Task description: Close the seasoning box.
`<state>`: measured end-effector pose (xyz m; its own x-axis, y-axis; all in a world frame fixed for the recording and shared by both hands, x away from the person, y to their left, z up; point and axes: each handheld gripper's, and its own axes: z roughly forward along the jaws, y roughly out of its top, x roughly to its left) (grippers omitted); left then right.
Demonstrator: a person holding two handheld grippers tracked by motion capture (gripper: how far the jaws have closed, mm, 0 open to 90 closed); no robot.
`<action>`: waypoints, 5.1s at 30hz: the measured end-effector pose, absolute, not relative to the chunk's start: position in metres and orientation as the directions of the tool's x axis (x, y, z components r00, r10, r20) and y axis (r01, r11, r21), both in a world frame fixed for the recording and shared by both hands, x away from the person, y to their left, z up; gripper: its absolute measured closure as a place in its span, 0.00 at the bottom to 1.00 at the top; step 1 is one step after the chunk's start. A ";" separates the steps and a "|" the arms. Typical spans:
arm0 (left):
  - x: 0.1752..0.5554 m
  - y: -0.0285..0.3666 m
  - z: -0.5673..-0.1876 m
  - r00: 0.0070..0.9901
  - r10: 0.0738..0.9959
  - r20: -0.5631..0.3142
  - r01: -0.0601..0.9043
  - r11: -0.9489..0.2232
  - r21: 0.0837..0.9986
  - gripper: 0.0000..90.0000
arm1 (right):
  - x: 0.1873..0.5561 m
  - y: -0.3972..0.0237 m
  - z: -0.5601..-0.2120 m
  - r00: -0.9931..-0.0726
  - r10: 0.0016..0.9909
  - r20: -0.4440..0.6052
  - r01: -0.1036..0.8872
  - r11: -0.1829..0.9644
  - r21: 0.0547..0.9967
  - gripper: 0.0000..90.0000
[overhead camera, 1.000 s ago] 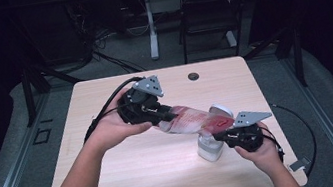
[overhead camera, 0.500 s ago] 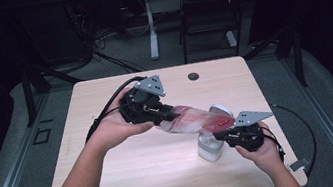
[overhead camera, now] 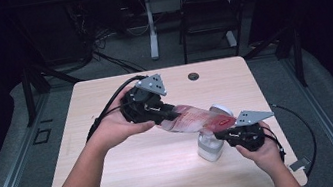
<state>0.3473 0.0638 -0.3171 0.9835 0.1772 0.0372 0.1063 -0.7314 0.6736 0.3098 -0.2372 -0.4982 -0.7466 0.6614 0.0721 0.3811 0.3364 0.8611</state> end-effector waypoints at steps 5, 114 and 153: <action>0.347 0.063 -0.316 0.984 0.171 0.043 0.098 -0.734 0.672 0.87 | 0.309 -0.238 -0.498 -0.744 0.664 0.073 0.383 0.334 0.861 0.91; 0.349 0.063 -0.315 0.986 0.165 0.034 0.096 -0.718 0.689 0.87 | 0.307 -0.242 -0.495 -0.751 0.656 0.068 0.374 0.339 0.863 0.91; 0.350 0.065 -0.317 0.985 0.172 0.028 0.105 -0.711 0.696 0.87 | 0.307 -0.241 -0.495 -0.752 0.655 0.073 0.373 0.333 0.866 0.91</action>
